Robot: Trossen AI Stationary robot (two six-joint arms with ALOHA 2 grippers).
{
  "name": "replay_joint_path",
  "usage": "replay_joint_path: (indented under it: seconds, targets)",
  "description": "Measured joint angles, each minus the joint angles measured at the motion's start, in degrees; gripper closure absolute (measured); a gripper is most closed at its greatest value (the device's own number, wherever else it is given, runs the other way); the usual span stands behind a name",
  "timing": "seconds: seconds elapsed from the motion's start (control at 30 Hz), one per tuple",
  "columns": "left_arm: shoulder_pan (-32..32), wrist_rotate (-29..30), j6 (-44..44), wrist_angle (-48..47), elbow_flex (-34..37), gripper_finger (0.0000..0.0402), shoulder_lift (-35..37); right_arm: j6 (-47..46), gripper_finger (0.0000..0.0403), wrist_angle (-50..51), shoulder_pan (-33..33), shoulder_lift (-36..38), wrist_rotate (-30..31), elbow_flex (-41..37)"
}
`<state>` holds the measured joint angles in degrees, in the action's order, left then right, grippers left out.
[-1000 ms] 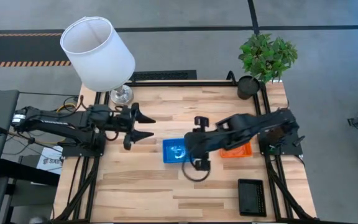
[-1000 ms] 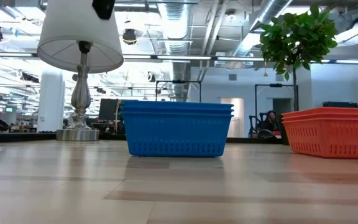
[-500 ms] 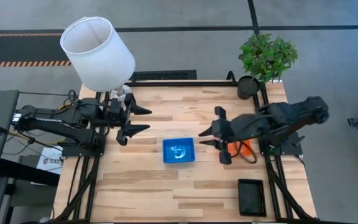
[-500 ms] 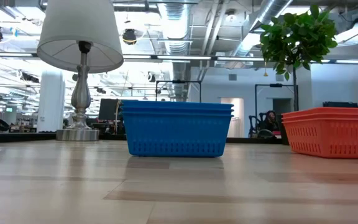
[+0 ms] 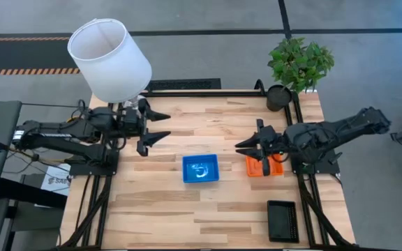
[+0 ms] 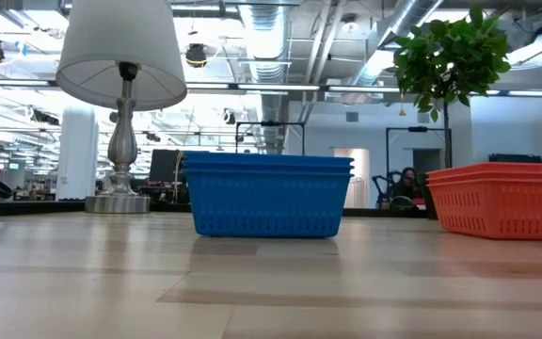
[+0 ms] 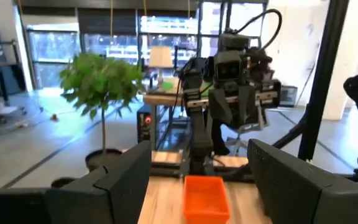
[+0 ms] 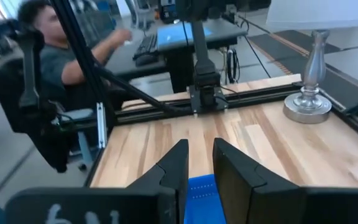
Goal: Stack baskets by color
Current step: Return to Home Position
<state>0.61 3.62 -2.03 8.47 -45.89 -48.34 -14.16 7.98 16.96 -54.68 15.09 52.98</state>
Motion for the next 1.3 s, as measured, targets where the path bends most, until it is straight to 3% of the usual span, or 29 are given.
replay_joint_path:
  seconds: [0.13, 0.37, 0.6, 0.9, 1.3]
  targets:
    - [1.07, -0.34, -1.57, 0.46, 3.87, 0.0148, 1.38, -0.98, 0.0311, -5.59, -0.29, 4.67, -0.16, -7.68]
    - [1.76, -0.09, -5.50, 10.48, 14.82, 0.0148, 6.05, -3.97, 0.0311, -16.50, -0.29, 11.54, -0.08, -20.58]
    - [1.76, 3.67, -8.79, 14.31, 24.48, 0.0148, 13.83, -6.81, 0.0311, -27.54, -2.35, 16.08, 0.13, -31.22]
    - [1.74, 6.84, -11.28, 3.89, 28.68, 0.0148, 26.42, -7.98, 0.0311, -25.91, -4.18, 23.95, 0.13, -37.11]
    - [1.74, 9.04, -16.16, 5.09, 37.98, 0.0148, 38.28, -7.27, 0.0311, -26.49, -7.92, 40.30, 1.39, -48.67]
